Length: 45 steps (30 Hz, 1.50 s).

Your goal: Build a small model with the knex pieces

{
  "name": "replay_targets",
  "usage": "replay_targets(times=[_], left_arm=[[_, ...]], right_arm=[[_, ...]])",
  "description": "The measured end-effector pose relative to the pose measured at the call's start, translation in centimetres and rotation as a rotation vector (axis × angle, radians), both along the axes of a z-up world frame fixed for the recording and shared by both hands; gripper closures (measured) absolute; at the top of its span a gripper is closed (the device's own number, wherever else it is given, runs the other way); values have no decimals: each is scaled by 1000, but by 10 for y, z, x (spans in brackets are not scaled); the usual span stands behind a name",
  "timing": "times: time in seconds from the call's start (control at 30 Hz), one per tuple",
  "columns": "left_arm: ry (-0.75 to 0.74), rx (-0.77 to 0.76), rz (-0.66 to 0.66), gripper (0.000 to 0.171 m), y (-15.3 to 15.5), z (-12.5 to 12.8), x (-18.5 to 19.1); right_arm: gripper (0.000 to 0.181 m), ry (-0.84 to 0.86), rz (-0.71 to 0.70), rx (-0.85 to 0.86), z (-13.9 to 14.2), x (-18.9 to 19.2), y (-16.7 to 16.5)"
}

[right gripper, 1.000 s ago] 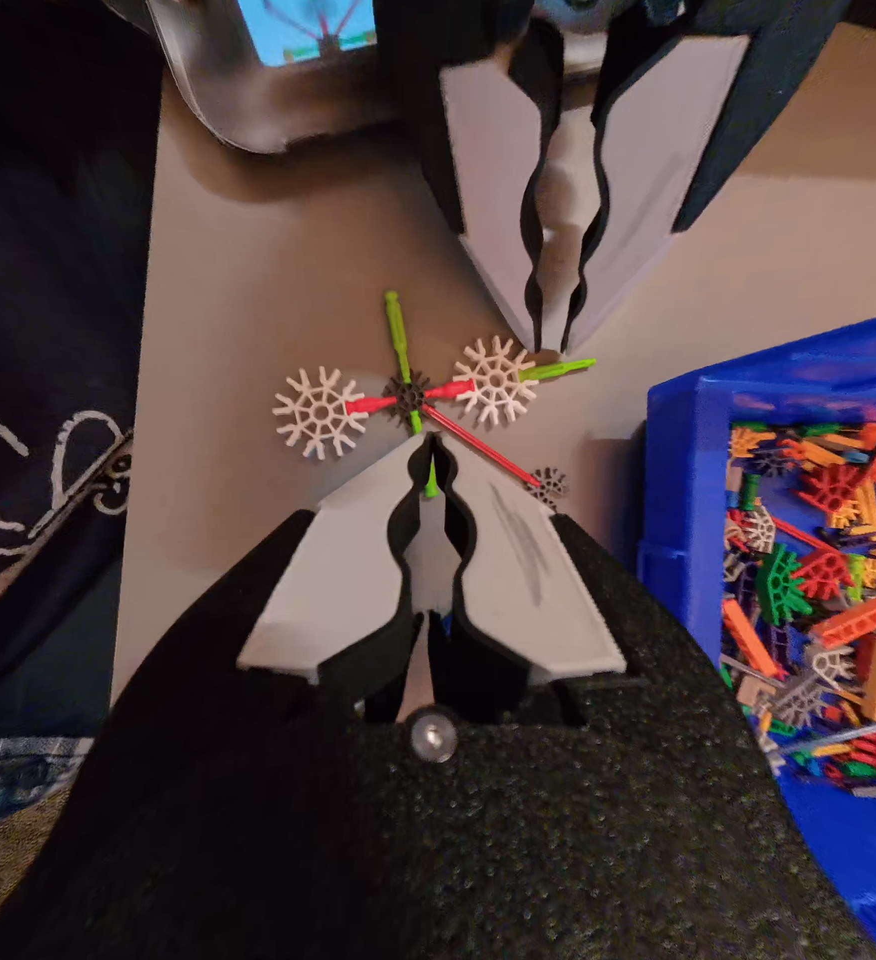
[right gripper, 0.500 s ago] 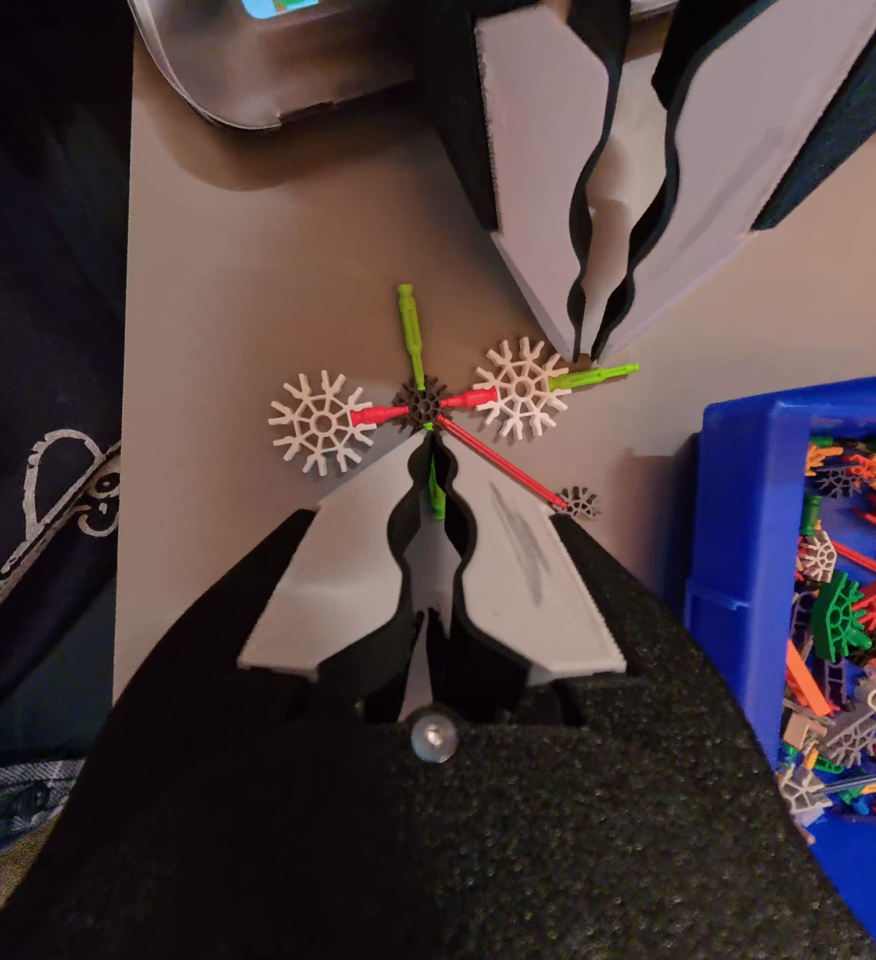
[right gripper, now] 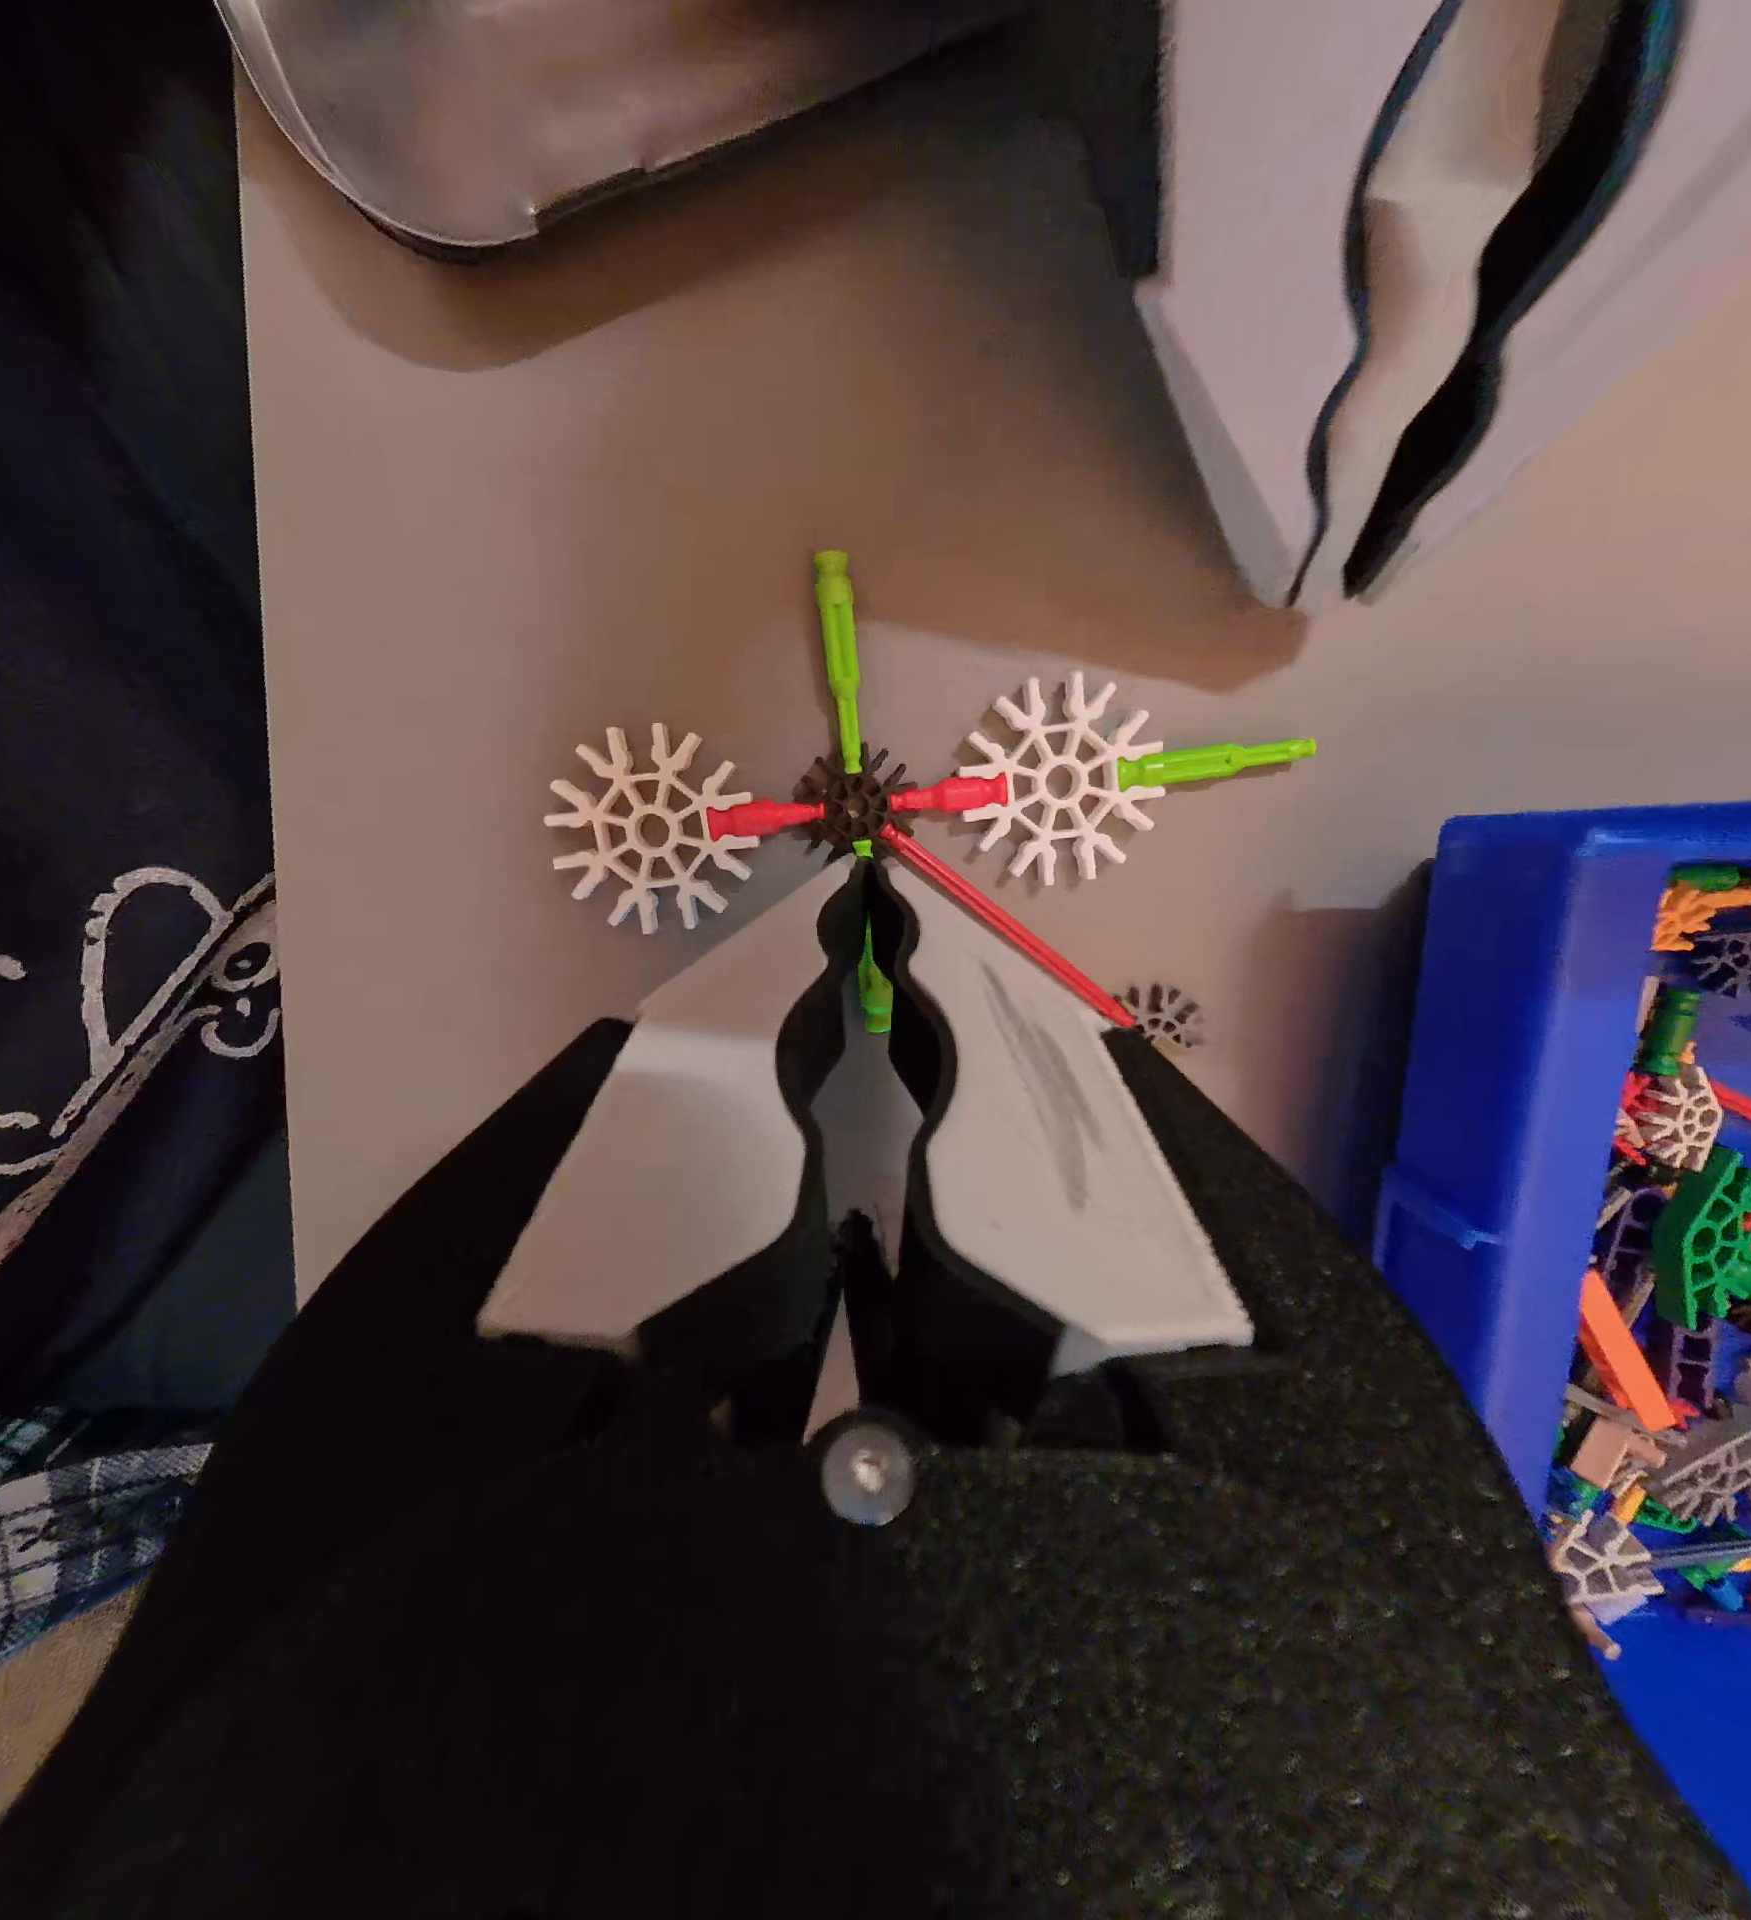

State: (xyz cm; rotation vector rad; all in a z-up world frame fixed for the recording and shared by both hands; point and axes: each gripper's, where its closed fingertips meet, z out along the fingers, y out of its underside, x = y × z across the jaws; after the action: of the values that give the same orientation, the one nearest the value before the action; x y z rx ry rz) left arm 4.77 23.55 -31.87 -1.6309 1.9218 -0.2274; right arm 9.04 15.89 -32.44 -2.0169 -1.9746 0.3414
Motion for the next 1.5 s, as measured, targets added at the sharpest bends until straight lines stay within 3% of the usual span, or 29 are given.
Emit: replay_targets(times=[0.4, 0.53, 0.63, 0.8, 1.03, 1.17, 1.37, 1.5], left_arm=[[-60, 30, 112, 163, 18, 30, -34], [-65, 47, 116, 161, 10, 37, -40], [-72, 28, 95, 160, -5, 40, -40], [-53, -1, 15, 158, -36, 36, -23], [4, -83, -36, 160, -80, 13, 7], [97, -52, -16, 161, -84, -6, 12], [93, -153, 39, 161, -105, -7, 34], [19, -176, 60, 157, -128, -6, 69]], right_arm=[[181, -190, 49, 37, -1, -3, 2], [177, -133, -11, 51, 7, 4, 4], [167, 4, -81, 69, 34, 8, 6], [163, 32, -172, 78, 40, 25, 7], [162, 29, -258, 97, 12, 32, 3], [161, 56, -287, 95, 5, 30, 4], [162, 52, -321, 100, 0, 45, 12], [162, 35, -339, 119, -2, 59, 17]])
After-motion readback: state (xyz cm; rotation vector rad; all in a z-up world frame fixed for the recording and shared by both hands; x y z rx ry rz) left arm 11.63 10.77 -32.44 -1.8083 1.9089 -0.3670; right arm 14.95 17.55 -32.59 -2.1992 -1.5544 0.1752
